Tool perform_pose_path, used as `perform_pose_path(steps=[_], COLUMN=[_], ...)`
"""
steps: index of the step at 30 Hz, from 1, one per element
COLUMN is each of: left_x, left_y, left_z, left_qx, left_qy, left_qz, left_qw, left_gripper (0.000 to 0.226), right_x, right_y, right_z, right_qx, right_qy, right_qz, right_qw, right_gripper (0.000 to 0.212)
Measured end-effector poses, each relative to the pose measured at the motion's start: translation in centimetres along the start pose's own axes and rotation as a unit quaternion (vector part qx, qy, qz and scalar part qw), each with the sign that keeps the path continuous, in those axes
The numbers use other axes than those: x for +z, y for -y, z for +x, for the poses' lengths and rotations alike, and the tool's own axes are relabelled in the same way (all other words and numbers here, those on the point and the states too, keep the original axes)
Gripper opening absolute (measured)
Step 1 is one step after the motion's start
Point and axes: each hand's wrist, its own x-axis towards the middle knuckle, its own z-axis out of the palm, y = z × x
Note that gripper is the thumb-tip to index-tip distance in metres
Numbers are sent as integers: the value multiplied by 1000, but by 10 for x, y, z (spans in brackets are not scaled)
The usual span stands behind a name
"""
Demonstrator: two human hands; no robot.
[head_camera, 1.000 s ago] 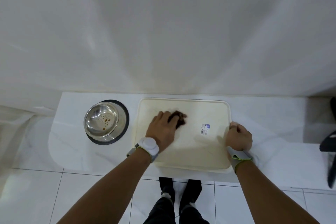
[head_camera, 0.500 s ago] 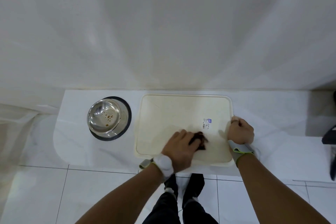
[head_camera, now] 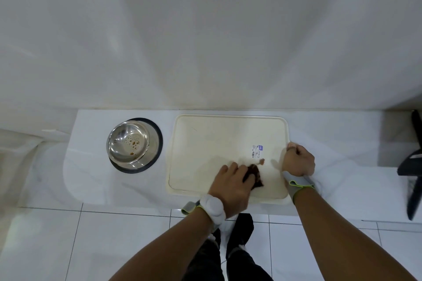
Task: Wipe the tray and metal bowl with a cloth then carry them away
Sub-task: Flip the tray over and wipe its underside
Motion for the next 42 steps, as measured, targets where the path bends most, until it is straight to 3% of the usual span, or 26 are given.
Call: perform_pose_path(steps=[3, 7, 12, 17, 27, 34, 37, 42], left_x=[0, 3, 2, 0, -18, -10, -20, -48], left_y=[9, -20, -2, -3, 59, 51, 66, 108], left_z=[-3, 5, 1, -16, -3, -44, -60, -90], left_qx=[-18, 45, -8, 33, -174, -80, -158, -349], left_qy=[-3, 45, -7, 16, -48, -13, -80, -180], left_qz=[-2, -3, -17, -37, -19, -25, -46, -34], left_qw=[1000, 998, 1000, 999, 983, 996, 983, 919], left_gripper=[19, 16, 21, 21, 31, 32, 31, 26], right_x=[-1, -1, 1, 2, 1, -2, -4, -4], right_y=[0, -1, -1, -1, 2, 1, 3, 4], right_z=[-1, 0, 0, -1, -3, -7, -9, -13], right_qx=[3, 3, -2, -6, -13, -19, -24, -34], right_qy=[4, 4, 6, 2, -1, 20, 18, 23], right_qz=[4, 0, -4, -6, -26, -25, -29, -27], right_qw=[1000, 1000, 1000, 1000, 1000, 999, 999, 999], right_gripper=[29, 29, 29, 28, 29, 31, 31, 32])
